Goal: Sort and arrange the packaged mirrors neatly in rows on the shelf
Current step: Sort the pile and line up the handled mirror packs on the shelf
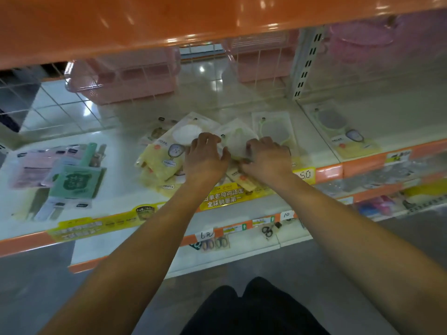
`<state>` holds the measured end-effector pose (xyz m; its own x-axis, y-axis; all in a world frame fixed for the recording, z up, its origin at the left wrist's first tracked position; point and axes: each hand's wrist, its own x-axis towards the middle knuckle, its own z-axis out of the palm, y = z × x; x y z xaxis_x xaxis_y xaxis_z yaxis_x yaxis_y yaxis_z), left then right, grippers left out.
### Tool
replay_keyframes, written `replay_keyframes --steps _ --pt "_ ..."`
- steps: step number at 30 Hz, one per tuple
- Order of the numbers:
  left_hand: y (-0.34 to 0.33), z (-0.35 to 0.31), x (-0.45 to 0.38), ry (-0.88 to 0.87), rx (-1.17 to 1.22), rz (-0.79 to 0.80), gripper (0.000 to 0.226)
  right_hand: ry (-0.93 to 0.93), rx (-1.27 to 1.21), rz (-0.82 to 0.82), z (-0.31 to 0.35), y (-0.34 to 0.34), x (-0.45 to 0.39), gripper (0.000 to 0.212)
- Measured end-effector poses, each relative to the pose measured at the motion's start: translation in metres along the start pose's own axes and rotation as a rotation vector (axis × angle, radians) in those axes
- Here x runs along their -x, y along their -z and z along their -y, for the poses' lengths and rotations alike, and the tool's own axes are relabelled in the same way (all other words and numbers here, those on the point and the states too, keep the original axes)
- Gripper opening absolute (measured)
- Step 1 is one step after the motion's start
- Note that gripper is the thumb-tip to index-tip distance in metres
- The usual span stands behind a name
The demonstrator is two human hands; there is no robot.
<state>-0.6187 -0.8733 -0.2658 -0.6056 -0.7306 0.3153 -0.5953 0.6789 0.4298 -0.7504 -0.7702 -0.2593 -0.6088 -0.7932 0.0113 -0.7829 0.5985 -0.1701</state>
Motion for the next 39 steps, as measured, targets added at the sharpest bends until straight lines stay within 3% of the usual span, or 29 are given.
replay_keyframes --steps 3,9,17,21,28,31,34,39 --pt "-0.005 -0.005 0.004 -0.029 -0.026 0.023 0.035 0.005 -0.068 -0.104 -0.005 -0.005 0.005 0.048" --pt "-0.008 -0.032 -0.011 -0.032 -0.017 0.024 0.034 -0.012 -0.137 -0.123 -0.028 0.01 0.003 0.056" --pt "-0.043 -0.107 -0.034 -0.052 -0.014 0.053 0.033 -0.117 -0.14 -0.22 -0.132 0.039 -0.017 0.056" --pt "-0.062 -0.136 -0.038 -0.04 -0.025 0.05 0.032 -0.213 -0.13 -0.184 -0.183 0.05 -0.033 0.049" --pt "-0.078 -0.162 -0.043 0.014 -0.076 0.089 0.032 -0.29 -0.001 -0.007 -0.244 0.044 -0.052 0.063" --pt "-0.082 -0.165 -0.041 0.024 -0.081 0.081 0.032 -0.291 0.076 0.064 -0.255 0.039 -0.053 0.071" --pt "-0.082 -0.162 -0.036 0.032 -0.078 0.046 0.032 -0.255 0.097 -0.028 -0.249 0.042 -0.05 0.078" --pt "-0.068 -0.147 -0.03 0.055 -0.092 -0.009 0.032 -0.015 -0.19 -0.213 -0.196 0.052 -0.05 0.051"
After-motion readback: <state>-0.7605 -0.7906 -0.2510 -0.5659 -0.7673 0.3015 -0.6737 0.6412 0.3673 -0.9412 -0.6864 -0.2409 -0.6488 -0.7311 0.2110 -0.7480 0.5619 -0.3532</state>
